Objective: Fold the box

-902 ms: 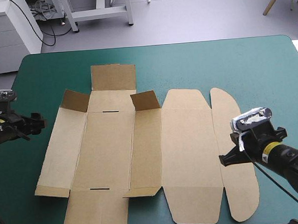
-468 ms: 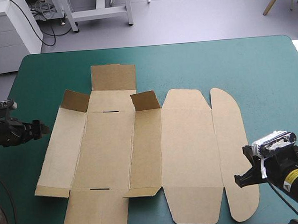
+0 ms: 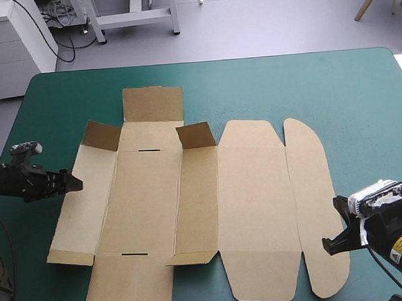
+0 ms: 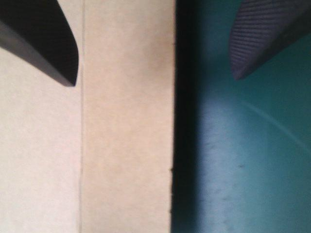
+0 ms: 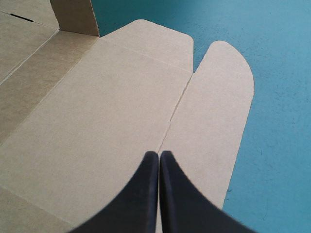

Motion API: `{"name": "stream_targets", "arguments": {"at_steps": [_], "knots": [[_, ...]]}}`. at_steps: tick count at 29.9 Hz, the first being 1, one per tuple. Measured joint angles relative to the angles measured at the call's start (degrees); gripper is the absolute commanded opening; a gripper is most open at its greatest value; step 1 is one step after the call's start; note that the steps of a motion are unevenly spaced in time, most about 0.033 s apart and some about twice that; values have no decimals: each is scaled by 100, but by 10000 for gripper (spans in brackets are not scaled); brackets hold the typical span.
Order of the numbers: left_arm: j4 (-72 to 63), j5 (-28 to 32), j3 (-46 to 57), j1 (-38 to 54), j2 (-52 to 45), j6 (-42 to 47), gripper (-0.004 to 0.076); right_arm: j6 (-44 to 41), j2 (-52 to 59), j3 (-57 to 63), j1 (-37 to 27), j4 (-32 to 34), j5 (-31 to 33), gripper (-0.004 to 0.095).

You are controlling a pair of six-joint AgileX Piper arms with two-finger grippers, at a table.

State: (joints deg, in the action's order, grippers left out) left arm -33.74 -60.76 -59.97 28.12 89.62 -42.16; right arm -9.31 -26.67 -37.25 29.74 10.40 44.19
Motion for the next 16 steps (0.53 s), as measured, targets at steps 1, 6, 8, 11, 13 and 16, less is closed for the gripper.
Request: {"name": "stream_targets", "arguments": {"at_steps": [1,6,8,11,13,16], "knots": [[-5,-109,-13,-88,8,-6,598,0,0,0,0,0,0,-14],[162,-683,-21,-656,223,74,598,8,0,0,0,70,0,-14],[323,-737,-21,-828,308,178,598,65,0,0,0,112,0,-14],[436,-753,-21,-994,344,287,598,129,0,0,0,151,0,-14],[372,-773,-21,-1036,344,333,598,149,0,0,0,187,0,-14],[184,-772,-21,-1046,344,349,598,149,0,0,0,259,0,-14]]}}
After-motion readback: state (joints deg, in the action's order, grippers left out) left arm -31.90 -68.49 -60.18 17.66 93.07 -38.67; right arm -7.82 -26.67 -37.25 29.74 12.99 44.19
